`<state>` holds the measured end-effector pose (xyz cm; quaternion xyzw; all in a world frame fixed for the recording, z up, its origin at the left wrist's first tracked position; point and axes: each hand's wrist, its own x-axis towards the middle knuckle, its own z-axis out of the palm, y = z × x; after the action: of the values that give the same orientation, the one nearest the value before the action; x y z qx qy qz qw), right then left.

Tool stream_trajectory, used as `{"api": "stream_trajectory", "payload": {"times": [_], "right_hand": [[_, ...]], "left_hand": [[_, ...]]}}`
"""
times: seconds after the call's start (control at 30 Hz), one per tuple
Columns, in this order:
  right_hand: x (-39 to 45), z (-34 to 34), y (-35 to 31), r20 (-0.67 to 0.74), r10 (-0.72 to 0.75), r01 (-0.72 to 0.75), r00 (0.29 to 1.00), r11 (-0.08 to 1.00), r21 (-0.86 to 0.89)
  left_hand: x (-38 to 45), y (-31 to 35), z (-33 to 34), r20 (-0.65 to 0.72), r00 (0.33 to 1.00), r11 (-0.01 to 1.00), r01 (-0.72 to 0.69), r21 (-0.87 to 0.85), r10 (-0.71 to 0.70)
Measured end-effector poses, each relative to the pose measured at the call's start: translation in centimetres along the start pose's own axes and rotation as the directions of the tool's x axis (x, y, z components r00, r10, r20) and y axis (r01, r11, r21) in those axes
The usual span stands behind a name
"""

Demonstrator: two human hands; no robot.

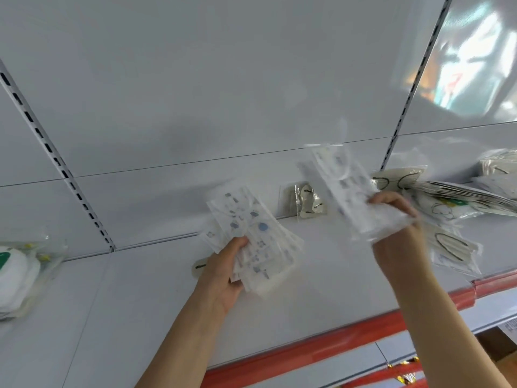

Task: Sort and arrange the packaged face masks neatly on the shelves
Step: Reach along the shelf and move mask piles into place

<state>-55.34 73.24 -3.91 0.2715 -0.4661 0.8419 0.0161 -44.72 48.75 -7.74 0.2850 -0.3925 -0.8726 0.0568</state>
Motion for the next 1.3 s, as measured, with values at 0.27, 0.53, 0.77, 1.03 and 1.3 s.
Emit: {"api": "stream_trajectory", "payload": {"times": [0.27, 0.53, 0.77, 1.03, 1.3], "right_hand": [[-2.6, 2.9, 5.6, 0.420, 0.412, 0.001, 0.808, 0.713, -0.701], [-2.8, 4.2, 3.2, 0.259, 0.422, -0.228, 0.869, 0.806, -0.546], [-4.2, 4.6, 4.8, 0.191, 0.470, -0.344, 0.862, 0.818, -0.460], [-4.5, 3.6, 4.1, 0.274, 0.435, -0.310, 0.858, 0.863, -0.398], [-5.3, 7.8, 2.3, 0.141, 0.026, 0.070, 0.990, 0.773, -0.630]], "left_hand": [[-0.9, -0.2, 0.6, 0.078, 0.979, 0.923, -0.202, 0.327, 0.187], [-1.5, -0.5, 0.0, 0.501, 0.788, 0.668, -0.591, 0.452, 0.359], [-2.6, -3.0, 0.1, 0.484, 0.789, 0.460, -0.614, 0.641, 0.378], [-0.7, -2.0, -1.0, 0.553, 0.794, 0.367, -0.607, 0.705, 0.253], [-1.3, -3.5, 0.6, 0.457, 0.720, 0.236, -0.637, 0.734, 0.522]]}}
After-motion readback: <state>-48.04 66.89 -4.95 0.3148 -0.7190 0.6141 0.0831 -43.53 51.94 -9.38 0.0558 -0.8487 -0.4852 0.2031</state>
